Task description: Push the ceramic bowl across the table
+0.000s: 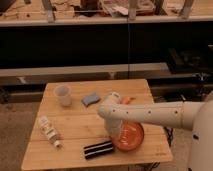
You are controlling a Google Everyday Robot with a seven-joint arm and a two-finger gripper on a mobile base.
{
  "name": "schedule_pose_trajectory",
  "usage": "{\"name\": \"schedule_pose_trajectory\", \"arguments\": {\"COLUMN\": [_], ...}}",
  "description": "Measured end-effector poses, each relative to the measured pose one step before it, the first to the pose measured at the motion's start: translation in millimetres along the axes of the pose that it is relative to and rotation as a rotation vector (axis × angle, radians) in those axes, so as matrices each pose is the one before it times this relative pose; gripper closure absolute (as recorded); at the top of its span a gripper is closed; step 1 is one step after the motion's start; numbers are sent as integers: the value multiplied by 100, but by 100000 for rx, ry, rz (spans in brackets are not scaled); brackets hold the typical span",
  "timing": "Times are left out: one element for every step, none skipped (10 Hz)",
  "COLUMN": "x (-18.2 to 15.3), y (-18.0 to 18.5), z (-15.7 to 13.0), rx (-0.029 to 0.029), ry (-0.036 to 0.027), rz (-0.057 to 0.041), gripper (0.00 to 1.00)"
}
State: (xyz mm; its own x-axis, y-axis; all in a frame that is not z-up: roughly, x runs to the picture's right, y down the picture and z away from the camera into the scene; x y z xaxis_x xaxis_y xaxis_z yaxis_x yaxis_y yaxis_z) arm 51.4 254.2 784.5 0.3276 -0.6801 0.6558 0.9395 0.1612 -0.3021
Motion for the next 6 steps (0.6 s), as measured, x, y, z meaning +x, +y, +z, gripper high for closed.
{"name": "schedule_pose_trajectory", "arguments": {"x": [-8,-52,-17,-32,-18,-7], "y": [-11,-108,-72,-55,-55,-31], "z": [22,52,2,44,24,30], "rx": [-9,-52,-1,-26,-4,18], "ry": [-30,-77,13,-65,-29,-70], "rz": [-160,-556,-323,-324,-250,-250], "gripper": [81,81,81,81,81,81]}}
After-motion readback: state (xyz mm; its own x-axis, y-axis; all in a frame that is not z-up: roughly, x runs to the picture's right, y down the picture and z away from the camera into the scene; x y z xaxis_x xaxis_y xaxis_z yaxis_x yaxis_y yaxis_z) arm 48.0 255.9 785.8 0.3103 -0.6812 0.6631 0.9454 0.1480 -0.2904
